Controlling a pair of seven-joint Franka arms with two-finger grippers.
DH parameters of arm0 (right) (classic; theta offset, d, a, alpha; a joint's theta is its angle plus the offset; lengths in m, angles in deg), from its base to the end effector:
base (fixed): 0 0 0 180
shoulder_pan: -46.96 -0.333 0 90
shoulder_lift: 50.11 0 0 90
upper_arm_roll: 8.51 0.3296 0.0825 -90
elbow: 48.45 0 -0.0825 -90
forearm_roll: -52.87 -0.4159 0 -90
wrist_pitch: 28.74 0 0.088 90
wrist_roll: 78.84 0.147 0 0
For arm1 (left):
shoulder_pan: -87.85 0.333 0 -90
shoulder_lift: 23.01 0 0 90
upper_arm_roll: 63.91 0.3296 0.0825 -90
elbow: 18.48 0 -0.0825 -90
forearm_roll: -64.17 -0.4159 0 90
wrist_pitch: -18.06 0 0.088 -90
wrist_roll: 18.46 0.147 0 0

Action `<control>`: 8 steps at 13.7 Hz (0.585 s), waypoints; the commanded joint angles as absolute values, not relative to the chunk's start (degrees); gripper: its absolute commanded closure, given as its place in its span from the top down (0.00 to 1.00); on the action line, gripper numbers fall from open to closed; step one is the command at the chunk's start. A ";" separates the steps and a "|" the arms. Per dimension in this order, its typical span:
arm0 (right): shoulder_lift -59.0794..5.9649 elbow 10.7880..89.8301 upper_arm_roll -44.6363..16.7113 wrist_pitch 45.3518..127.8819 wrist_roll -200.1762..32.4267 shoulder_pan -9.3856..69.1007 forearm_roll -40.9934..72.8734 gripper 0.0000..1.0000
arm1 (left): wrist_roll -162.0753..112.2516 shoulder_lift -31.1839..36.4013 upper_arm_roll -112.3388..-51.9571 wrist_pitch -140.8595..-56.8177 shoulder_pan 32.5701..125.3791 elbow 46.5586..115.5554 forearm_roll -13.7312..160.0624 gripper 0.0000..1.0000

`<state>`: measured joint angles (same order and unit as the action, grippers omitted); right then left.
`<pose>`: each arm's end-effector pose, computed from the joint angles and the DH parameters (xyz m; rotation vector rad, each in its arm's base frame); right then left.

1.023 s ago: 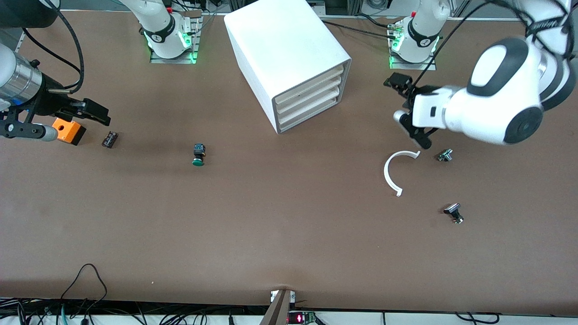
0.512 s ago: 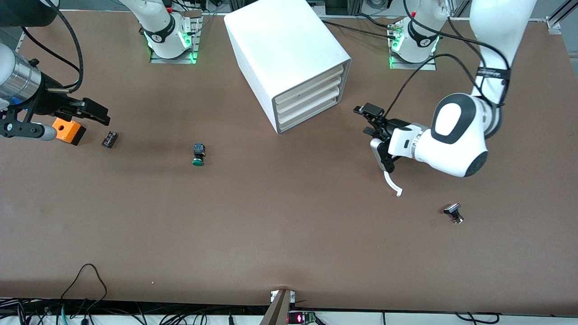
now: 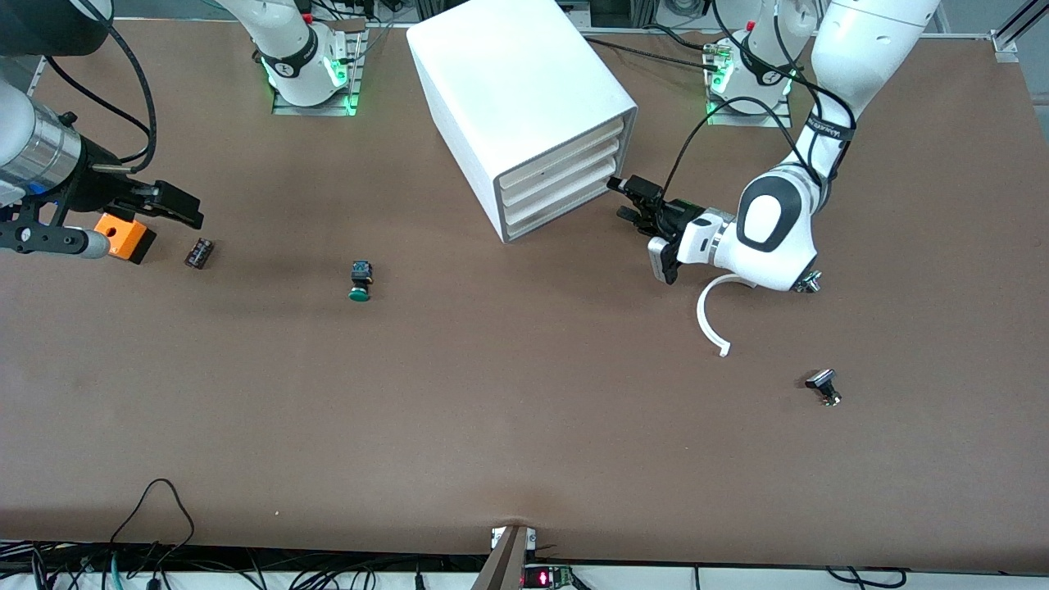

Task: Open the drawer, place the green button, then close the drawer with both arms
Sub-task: 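Reach the left gripper to the lowest drawer front of the cabinet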

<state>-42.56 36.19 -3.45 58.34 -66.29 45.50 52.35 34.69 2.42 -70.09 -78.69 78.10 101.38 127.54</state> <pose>0.6145 0.0685 0.5615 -3.1283 0.1651 0.1424 0.4779 -0.2639 0.1866 1.8407 -0.5052 -0.4344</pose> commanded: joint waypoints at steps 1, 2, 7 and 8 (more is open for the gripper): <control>-43.52 36.45 -3.68 58.10 -65.92 45.46 51.20 1.00 | 40.50 4.40 -70.15 -79.15 78.44 102.11 130.79 0.72; -43.69 36.45 -3.68 58.01 -65.92 45.46 51.20 1.00 | 41.91 5.71 -70.15 -79.15 78.18 102.11 131.49 0.61; -43.78 36.54 -3.50 59.06 -65.57 45.29 51.20 1.00 | 48.68 11.17 -71.38 -79.67 77.92 102.11 133.70 0.56; -43.69 36.54 -3.50 59.06 -65.48 45.29 51.20 1.00 | 48.77 11.26 -71.47 -79.67 77.92 102.19 133.70 0.56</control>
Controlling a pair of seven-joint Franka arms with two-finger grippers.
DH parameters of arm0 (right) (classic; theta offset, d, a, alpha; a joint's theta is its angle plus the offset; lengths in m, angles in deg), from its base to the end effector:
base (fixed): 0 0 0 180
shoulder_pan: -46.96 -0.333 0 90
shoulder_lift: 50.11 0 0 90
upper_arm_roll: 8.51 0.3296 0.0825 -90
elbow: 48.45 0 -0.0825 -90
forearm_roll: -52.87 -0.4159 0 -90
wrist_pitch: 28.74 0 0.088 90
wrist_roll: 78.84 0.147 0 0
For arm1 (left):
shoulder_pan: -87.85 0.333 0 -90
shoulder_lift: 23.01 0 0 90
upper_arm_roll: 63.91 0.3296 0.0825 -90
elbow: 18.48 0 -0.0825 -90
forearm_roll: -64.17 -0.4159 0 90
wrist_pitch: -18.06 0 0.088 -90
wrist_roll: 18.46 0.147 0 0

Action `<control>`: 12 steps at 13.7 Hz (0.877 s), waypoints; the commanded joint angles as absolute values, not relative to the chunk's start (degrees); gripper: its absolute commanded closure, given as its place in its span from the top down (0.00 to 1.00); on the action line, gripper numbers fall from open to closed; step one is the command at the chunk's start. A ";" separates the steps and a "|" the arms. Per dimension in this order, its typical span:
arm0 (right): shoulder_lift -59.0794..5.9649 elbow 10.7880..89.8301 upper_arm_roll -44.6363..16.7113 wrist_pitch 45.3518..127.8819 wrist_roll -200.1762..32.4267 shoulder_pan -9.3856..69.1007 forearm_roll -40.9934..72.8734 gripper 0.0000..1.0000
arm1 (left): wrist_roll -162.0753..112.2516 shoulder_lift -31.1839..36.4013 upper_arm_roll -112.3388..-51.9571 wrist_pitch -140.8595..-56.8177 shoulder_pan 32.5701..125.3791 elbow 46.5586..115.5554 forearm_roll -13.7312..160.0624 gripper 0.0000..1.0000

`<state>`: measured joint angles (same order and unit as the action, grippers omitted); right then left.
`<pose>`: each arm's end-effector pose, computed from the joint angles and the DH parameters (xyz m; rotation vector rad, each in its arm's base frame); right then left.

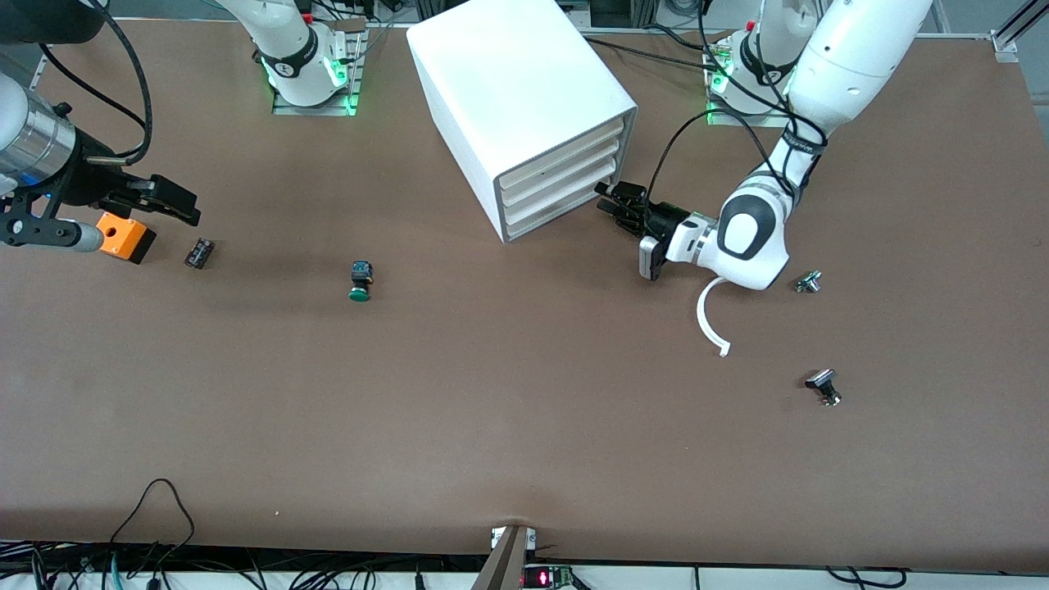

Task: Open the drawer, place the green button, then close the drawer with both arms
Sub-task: 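Grip the drawer edge with the left gripper while the right gripper reaches out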

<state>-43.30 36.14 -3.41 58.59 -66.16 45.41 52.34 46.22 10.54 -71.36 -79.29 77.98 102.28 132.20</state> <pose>0.6121 0.0699 0.5702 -3.1275 0.1650 0.1142 0.4482 -0.2756 0.1171 1.7243 -0.5180 -0.3978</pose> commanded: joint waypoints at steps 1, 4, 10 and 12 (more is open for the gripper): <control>-43.52 36.54 -3.50 59.15 -65.40 45.29 51.20 1.00 | 48.86 11.18 -71.56 -79.50 77.92 102.28 133.70 0.57; -42.99 36.63 -3.50 59.24 -65.13 45.29 51.20 1.00 | 51.66 11.52 -73.22 -79.85 77.30 103.15 135.70 0.58; -42.64 36.63 -3.50 59.41 -64.34 45.20 51.20 1.00 | 53.43 11.97 -73.31 -80.81 75.46 103.78 136.42 0.55; -42.55 36.63 -3.50 59.59 -64.25 45.20 51.20 1.00 | 53.43 12.05 -73.31 -81.95 75.37 103.78 136.25 0.56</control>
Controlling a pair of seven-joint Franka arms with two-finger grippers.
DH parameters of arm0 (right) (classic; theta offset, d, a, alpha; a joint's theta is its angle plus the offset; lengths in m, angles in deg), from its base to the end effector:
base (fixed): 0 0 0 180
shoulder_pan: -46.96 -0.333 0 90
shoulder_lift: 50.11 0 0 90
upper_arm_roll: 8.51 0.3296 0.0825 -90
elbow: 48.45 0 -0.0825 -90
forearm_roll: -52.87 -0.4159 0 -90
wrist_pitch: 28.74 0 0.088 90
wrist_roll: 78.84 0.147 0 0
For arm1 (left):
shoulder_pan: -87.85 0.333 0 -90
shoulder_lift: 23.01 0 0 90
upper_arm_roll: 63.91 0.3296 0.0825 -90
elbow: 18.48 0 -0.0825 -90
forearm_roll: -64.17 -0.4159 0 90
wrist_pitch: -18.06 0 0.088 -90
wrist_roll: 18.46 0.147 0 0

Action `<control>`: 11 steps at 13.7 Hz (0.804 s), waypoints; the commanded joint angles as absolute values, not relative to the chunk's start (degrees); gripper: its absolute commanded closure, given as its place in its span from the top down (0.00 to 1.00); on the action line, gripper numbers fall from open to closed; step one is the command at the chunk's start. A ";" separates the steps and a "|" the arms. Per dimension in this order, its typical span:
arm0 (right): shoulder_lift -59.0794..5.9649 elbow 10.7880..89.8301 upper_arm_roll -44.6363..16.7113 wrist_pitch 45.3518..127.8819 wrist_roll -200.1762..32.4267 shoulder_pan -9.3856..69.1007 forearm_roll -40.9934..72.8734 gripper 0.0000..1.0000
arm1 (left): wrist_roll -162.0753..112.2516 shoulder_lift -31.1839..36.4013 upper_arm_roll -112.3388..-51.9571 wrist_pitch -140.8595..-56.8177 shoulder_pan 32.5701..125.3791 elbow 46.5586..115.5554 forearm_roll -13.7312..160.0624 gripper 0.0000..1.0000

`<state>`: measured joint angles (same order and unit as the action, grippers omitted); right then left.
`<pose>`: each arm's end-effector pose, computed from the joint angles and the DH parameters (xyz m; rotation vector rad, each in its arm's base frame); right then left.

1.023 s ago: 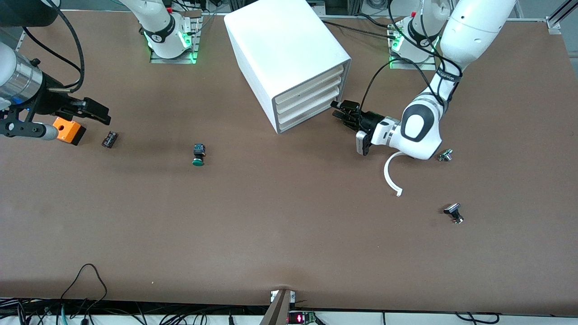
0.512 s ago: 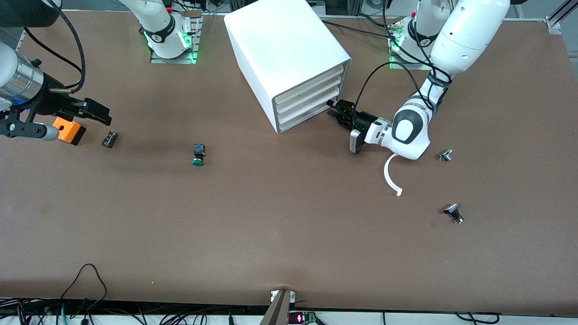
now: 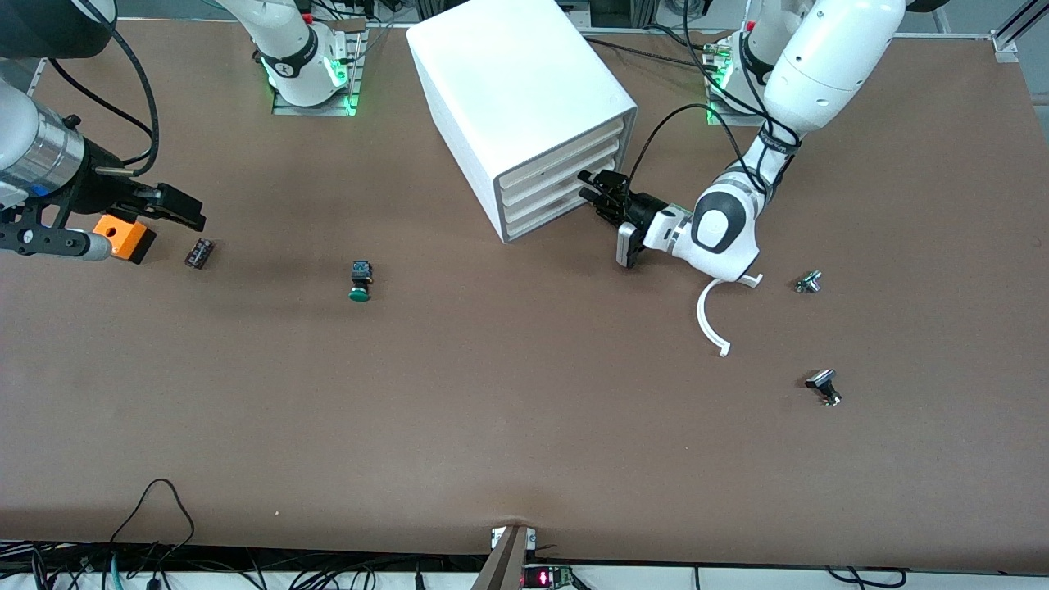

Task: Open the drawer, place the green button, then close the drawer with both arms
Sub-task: 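Grip the drawer edge with the left gripper while the right gripper reaches out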

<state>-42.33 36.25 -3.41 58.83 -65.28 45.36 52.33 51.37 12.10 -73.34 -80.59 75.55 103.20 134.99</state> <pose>0.6164 0.0706 0.5592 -3.1268 0.1879 0.1373 0.4207 -0.3099 0.1041 1.6680 -0.5788 -0.3783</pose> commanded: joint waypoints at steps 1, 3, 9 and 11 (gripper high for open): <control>-42.55 36.63 -3.50 59.59 -64.25 45.20 51.20 1.00 | 53.43 12.06 -73.31 -82.83 75.28 103.86 136.24 0.56; -42.03 36.63 -3.50 59.59 -63.56 45.11 51.29 1.00 | 53.52 11.88 -73.31 -83.80 74.67 104.48 136.24 0.57; -39.83 43.47 -3.42 66.52 -60.05 41.95 51.38 1.00 | 58.52 12.14 -74.46 -83.54 74.58 106.23 136.24 0.31; -39.56 46.37 -3.42 68.55 -58.98 40.28 51.29 1.00 | 59.23 12.14 -74.37 -83.36 74.67 106.24 136.24 0.00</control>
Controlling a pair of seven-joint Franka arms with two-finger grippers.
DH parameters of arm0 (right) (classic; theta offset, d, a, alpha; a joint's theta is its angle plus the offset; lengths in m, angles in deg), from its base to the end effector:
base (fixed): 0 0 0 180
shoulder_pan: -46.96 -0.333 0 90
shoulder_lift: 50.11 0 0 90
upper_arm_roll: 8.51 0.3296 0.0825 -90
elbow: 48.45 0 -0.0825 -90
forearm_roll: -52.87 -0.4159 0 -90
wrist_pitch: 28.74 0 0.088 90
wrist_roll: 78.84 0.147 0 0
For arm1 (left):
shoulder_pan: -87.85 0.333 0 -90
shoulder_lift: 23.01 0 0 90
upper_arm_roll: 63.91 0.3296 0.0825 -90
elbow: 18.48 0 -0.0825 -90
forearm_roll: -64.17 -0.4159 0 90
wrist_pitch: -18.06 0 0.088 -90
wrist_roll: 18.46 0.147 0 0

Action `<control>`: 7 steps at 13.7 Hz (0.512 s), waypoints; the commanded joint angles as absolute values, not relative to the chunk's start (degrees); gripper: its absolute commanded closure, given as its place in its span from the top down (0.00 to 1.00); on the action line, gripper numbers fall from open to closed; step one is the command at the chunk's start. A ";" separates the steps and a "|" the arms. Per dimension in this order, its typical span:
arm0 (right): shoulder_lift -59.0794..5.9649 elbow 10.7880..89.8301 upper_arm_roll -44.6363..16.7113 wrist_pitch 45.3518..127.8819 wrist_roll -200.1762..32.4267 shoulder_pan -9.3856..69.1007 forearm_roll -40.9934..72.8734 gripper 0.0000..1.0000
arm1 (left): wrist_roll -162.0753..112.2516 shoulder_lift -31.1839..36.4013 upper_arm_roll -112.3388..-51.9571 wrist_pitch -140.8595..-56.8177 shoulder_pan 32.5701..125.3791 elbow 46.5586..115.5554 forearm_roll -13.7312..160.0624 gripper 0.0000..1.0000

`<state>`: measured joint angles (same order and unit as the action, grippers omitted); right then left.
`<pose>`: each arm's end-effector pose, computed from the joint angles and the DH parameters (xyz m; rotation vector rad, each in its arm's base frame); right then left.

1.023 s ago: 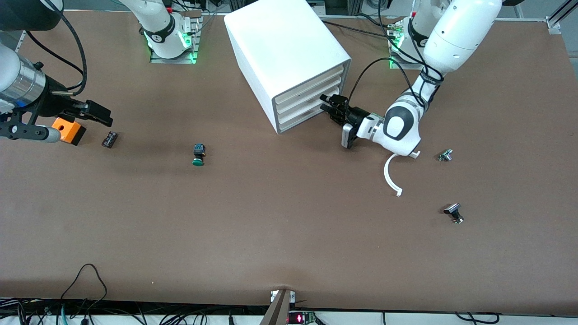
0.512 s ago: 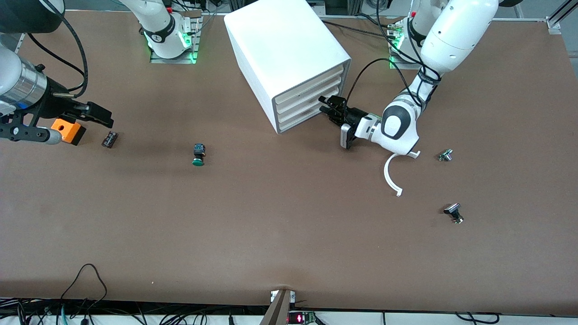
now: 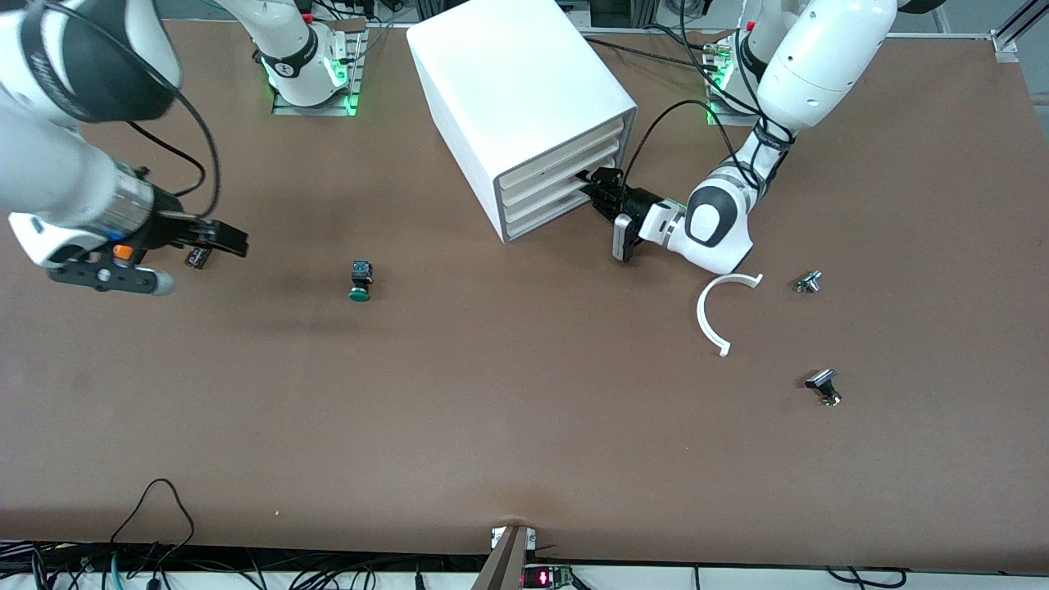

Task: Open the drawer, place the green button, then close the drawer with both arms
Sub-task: 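Grip the drawer edge with the left gripper while the right gripper reaches out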

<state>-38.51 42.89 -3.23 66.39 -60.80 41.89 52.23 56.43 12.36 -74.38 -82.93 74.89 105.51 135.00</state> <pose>0.6280 0.1125 0.4695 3.1223 -0.2136 -0.2172 0.3973 -0.3146 0.0900 1.6596 -0.6443 -0.3537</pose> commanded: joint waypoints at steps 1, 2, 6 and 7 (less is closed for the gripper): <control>-38.87 47.95 -3.42 69.69 -58.98 39.49 51.38 1.00 | 59.23 12.40 -74.37 -83.45 74.58 106.15 136.24 0.00; -38.86 50.14 -3.42 70.92 -58.98 38.88 51.38 1.00 | 59.23 12.49 -74.46 -83.45 74.58 106.15 136.24 0.00; -39.04 58.85 -3.33 78.29 -59.07 37.29 51.73 1.00 | 59.15 12.50 -74.37 -83.45 74.66 105.89 136.24 0.00; -39.04 61.04 -3.33 80.40 -58.98 36.59 51.73 1.00 | 58.80 12.50 -74.37 -83.45 75.10 105.54 135.90 0.00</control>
